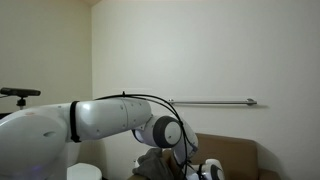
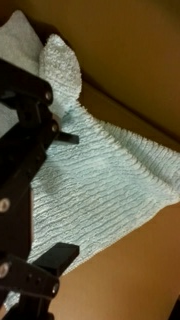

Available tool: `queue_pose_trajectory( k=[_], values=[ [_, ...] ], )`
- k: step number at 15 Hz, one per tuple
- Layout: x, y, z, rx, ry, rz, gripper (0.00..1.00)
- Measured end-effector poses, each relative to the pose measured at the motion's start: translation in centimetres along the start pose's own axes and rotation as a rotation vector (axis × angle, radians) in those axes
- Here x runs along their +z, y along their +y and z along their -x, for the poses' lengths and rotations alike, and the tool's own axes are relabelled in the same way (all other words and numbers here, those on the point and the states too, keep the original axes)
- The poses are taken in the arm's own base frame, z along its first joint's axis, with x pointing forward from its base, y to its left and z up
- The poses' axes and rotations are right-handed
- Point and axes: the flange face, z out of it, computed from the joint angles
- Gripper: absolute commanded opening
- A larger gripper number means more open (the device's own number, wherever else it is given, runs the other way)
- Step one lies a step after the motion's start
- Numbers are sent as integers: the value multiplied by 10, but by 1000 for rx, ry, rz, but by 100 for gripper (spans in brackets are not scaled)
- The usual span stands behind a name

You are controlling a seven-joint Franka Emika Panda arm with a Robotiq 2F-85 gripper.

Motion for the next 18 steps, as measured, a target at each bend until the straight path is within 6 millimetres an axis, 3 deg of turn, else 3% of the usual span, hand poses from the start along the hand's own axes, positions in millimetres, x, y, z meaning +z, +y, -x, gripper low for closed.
queue_pose_trajectory(
  k=[6,18],
  values=[
    [-4,-6,-8,18,16,18,100],
    [15,-12,5,378,-88,37,100]
  ],
)
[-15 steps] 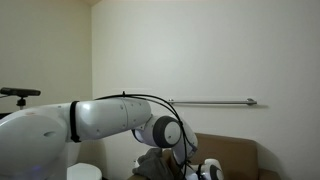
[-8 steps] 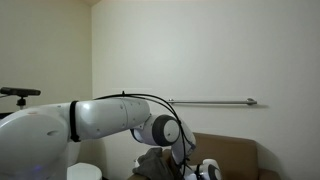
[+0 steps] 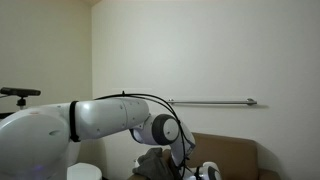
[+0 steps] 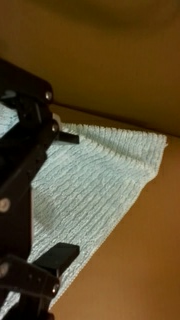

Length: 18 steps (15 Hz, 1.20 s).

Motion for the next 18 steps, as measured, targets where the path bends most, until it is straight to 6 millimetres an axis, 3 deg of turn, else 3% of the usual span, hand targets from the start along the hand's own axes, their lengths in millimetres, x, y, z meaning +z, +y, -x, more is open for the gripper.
queue_pose_trajectory(
  k=[7,13,18],
  values=[
    [5,-2,0,303,15,-85,100],
    [9,-12,3,301,-29,-168,100],
    [1,-29,-7,218,20,-220,100]
  ],
)
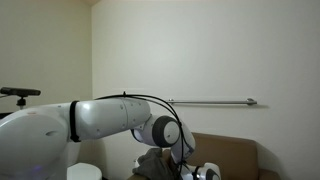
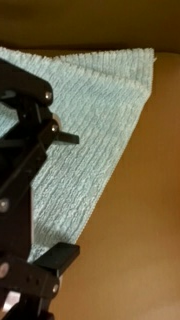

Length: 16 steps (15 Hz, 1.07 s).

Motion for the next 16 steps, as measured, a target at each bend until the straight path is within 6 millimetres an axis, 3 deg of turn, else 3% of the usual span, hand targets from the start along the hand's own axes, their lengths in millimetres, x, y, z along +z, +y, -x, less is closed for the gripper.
queue_pose_trajectory(
  k=[13,14,16],
  values=[
    [-21,-25,-20,-295,215,-139,100],
    [-21,-26,-20,-321,221,-149,75],
    [-21,-25,-20,-357,228,-161,68]
  ],
)
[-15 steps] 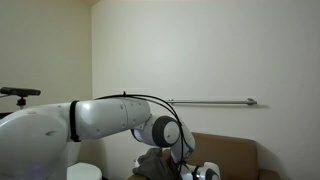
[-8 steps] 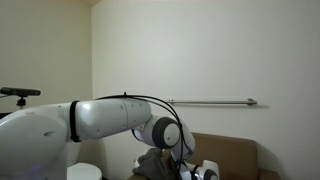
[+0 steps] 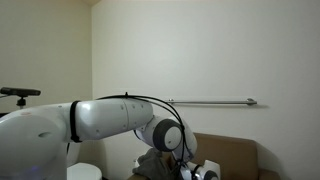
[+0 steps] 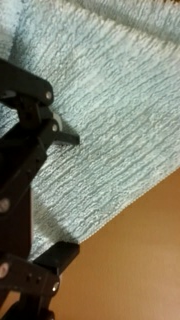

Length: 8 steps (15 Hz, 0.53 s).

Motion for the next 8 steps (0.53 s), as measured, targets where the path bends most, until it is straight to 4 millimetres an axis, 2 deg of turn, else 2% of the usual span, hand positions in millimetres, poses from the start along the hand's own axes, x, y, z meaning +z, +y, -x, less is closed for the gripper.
queue_pose_trajectory(
  k=[8],
  values=[
    [-5,4,1,-12,12,-13,15]
  ],
)
